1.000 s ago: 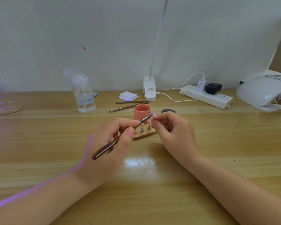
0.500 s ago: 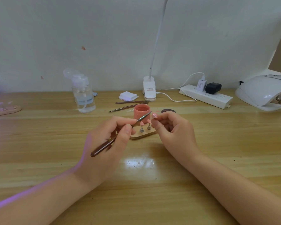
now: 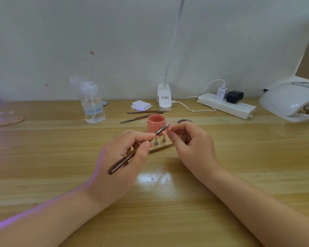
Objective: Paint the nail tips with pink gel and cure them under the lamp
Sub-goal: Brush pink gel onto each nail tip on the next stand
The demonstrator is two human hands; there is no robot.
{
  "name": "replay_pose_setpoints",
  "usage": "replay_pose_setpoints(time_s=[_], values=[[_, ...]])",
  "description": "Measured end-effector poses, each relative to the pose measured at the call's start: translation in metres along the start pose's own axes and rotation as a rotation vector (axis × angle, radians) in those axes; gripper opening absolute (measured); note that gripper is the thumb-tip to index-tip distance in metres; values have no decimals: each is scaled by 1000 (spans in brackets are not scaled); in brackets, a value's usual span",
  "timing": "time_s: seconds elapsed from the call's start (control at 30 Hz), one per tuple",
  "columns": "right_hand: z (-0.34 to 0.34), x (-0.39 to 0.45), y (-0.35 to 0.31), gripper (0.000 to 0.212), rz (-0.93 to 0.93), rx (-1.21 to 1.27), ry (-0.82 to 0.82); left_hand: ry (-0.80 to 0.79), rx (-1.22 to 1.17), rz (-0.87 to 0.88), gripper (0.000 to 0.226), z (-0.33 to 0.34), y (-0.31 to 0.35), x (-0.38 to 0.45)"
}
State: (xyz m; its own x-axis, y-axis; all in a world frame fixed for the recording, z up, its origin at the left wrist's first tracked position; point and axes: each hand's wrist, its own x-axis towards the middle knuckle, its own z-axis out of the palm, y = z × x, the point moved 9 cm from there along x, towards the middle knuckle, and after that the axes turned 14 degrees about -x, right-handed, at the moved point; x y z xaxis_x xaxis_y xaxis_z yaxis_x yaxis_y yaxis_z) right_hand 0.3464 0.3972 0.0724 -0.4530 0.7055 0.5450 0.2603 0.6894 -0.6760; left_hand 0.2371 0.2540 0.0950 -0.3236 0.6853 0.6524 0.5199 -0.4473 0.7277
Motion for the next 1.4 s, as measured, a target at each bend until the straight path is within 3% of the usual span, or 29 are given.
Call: replay_pose_setpoints(time_s=[0.6,0.8,1.07,1.4], values=[[0,0,0,4,26,15,0,-12,41,33,20,0,4,-1],[0,1,2,1,27,11,1,56,-37,13,20,-7,4,0],[-1,0,0,11,12,10,13,-25,52,33,20,2,2,-2],[-1,0,1,3,22,6,3,-20,58,55,20,3,6,-2]])
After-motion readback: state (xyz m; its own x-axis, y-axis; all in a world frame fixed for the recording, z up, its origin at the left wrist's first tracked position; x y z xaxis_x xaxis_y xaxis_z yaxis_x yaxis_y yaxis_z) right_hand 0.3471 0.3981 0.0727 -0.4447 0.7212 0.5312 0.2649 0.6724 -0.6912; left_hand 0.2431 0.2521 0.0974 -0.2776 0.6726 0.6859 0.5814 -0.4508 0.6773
